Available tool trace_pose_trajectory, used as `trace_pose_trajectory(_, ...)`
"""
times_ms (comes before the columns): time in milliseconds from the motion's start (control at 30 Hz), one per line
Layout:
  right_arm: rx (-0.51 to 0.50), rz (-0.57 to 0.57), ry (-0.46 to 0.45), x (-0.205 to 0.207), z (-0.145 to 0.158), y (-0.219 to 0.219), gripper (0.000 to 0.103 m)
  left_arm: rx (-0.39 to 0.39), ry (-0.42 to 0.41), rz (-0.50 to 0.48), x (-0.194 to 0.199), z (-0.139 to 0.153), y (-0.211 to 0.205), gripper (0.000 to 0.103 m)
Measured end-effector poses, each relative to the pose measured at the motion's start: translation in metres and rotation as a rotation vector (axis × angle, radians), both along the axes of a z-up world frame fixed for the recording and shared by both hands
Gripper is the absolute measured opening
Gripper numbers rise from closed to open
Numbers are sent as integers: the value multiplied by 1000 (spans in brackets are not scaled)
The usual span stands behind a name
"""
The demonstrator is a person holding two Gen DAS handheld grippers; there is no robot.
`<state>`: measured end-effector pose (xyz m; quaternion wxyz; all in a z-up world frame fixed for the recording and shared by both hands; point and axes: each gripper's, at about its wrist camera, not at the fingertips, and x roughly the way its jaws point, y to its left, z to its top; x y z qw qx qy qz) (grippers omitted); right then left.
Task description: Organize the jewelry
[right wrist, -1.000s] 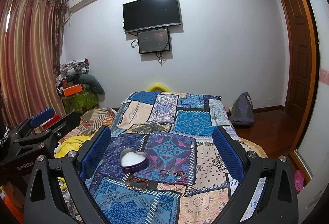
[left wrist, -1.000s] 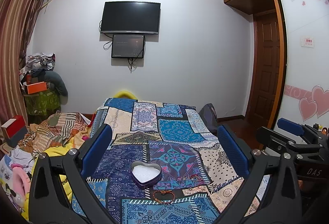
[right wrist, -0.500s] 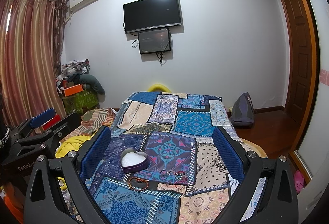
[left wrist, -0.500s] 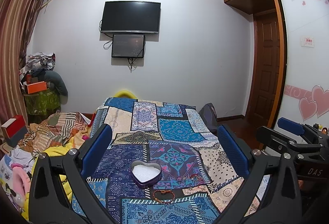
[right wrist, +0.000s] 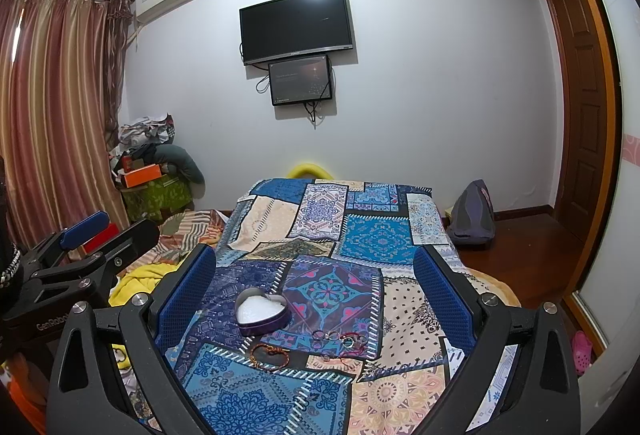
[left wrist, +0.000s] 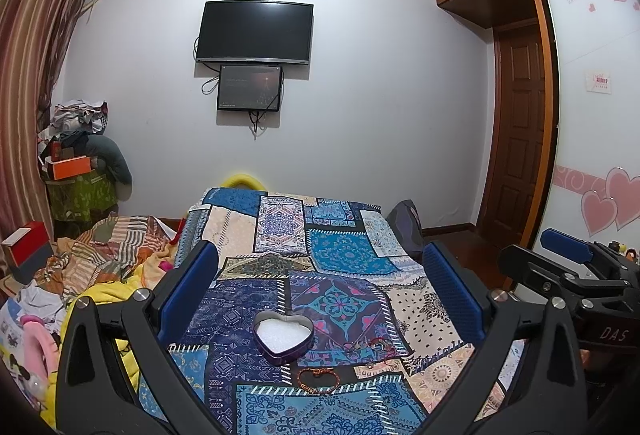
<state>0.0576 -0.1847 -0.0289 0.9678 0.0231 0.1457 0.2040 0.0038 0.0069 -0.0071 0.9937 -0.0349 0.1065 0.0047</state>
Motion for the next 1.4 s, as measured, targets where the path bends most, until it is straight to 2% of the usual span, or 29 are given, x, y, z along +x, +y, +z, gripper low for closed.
trace_pose_trajectory(433, -2, 2, 7, -2, 3, 3, 98, -2, 3, 0, 1, -2, -1, 103)
trace_pose_trajectory(867, -19, -1, 56, 20, -21, -1, 98, -3, 40, 12, 16, -11, 3, 103)
trace_pose_trajectory(1067, -59, -35, 163, 51, -56, -7, 98, -16, 152, 44, 45, -37, 17, 103)
trace_pose_trajectory(1267, -120, -47, 279, 73, -88, -9, 98, -2, 309, 78, 79, -81, 31, 103)
trace_pose_trajectory(1400, -161, -13, 350, 84, -110, -5, 98, -15, 434, 50, 97, -116, 36, 103)
